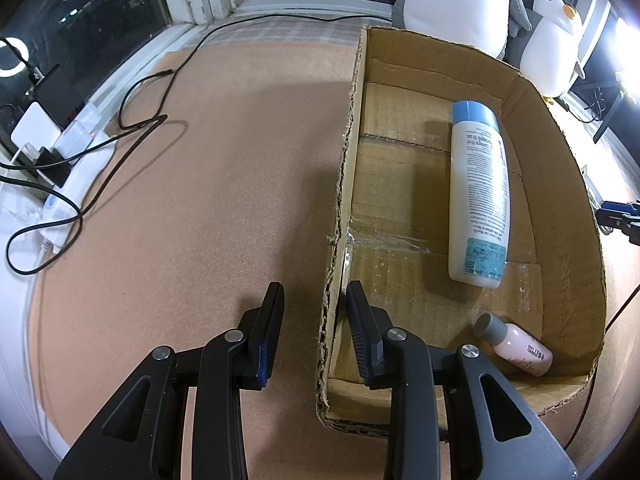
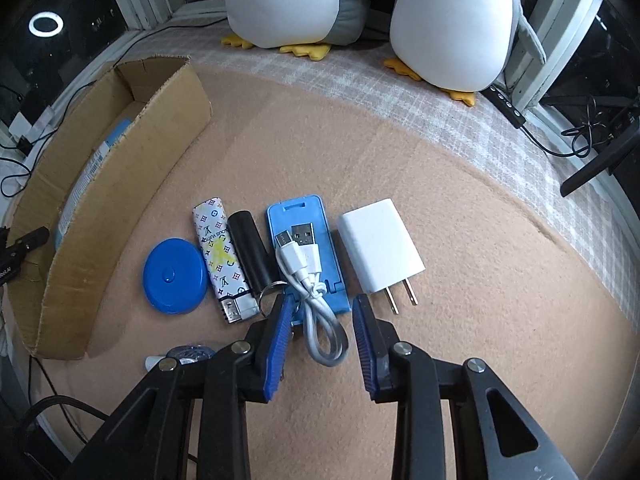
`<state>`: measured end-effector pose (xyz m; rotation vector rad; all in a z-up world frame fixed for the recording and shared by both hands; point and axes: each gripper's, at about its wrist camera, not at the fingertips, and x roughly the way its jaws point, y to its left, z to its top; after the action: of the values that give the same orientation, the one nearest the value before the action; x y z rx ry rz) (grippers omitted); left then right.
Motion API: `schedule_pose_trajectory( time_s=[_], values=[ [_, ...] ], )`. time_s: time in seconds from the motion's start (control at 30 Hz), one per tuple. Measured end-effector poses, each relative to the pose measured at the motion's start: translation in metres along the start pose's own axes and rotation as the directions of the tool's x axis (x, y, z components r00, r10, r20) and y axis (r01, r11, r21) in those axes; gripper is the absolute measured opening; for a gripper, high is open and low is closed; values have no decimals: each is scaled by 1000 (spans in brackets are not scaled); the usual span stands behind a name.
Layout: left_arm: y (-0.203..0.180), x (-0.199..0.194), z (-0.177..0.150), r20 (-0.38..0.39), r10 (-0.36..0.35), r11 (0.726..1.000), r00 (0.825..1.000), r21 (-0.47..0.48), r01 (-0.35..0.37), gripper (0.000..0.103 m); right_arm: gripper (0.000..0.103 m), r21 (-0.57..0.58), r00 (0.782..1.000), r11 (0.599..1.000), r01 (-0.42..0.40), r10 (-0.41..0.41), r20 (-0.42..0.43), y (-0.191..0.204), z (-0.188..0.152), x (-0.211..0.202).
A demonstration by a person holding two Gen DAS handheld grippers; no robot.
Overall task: Organize rigid objects
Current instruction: 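Move the right gripper to the white USB cable and grasp it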
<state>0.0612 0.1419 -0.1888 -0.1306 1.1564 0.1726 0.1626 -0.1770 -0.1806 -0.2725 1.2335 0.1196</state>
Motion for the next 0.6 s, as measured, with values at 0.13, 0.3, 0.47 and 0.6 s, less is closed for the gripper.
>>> schedule_pose_trajectory(
  time_s=[0.13,0.3,0.47,0.6],
  values=[
    [0,0,-1,-1,-1,1000,1000,0,1,31,25,-9,1000,1000,7,-7,-13,1,4,5],
    [0,0,-1,-1,-1,1000,1000,-1,1,31,24,-14,999,1000,10,-10,-30,-2,9,13],
    [0,0,-1,-1,-1,1000,1000,-1,1,31,21,5,999,1000,-6,6,-39,-8,12,17],
    [0,0,-1,-2,-1,1000,1000,-2,1,31,20,0,999,1000,-3,3,-43,-8,15,20]
  ],
)
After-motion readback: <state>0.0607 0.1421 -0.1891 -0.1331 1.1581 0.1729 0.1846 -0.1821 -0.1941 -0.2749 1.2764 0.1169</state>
